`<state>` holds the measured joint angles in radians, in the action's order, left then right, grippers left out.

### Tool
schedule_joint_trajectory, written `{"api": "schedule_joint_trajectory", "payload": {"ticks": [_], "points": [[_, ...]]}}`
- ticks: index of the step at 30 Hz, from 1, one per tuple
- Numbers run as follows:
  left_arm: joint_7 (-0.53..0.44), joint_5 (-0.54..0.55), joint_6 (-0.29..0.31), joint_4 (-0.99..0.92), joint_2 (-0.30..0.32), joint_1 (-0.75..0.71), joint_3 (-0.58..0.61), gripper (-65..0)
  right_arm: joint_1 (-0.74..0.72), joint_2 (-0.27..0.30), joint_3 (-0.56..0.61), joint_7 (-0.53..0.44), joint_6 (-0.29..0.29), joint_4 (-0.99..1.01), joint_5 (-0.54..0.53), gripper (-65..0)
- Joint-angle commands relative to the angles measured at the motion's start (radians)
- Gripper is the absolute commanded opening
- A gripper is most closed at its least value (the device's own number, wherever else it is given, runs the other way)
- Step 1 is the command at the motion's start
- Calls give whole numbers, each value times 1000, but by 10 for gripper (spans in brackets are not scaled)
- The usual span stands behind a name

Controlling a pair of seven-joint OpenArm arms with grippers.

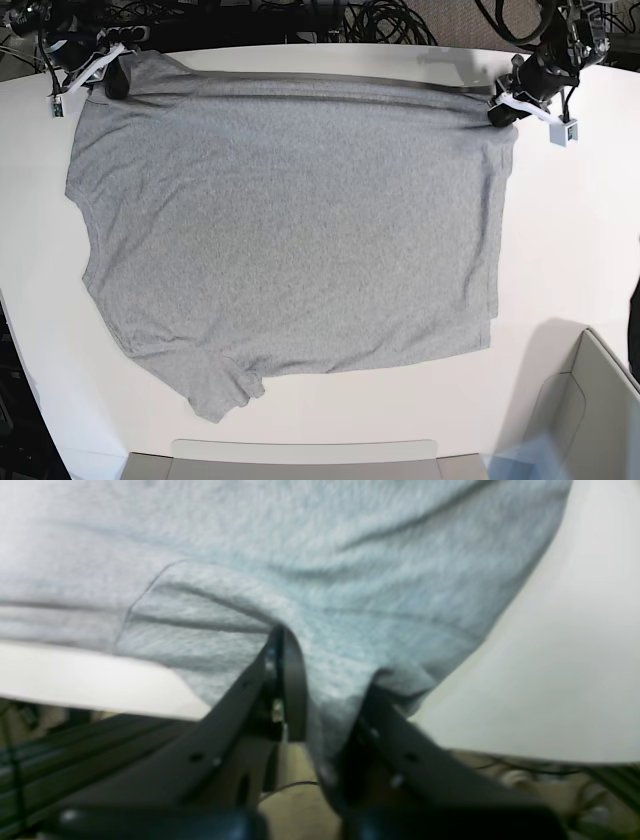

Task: Fold the T-shirt properly
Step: 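Drag both grippers toward the hem, folding the shoulder edge over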

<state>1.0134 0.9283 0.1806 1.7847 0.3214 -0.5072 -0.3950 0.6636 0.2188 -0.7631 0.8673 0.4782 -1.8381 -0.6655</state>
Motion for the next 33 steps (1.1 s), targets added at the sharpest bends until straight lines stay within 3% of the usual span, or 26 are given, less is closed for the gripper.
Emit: {"api": "schedule_joint_trajectory", "payload": {"ticks": [1, 9, 16, 33], "points": [[-9, 5, 1, 16, 12, 17, -14, -650, -14, 14, -8, -23, -8, -19, 16, -650], [-1, 4, -3, 16, -14, 88, -8, -650, -115, 15, 55, -23, -8, -19, 163, -650], [-3, 4, -132, 14, -12, 166, -3, -650, -195, 43, 119, -23, -8, -24, 234, -650], [-3, 2, -135, -165, -12, 399, 0, -650, -465, 58, 330, -30, -8, 77, 491, -650]]}}
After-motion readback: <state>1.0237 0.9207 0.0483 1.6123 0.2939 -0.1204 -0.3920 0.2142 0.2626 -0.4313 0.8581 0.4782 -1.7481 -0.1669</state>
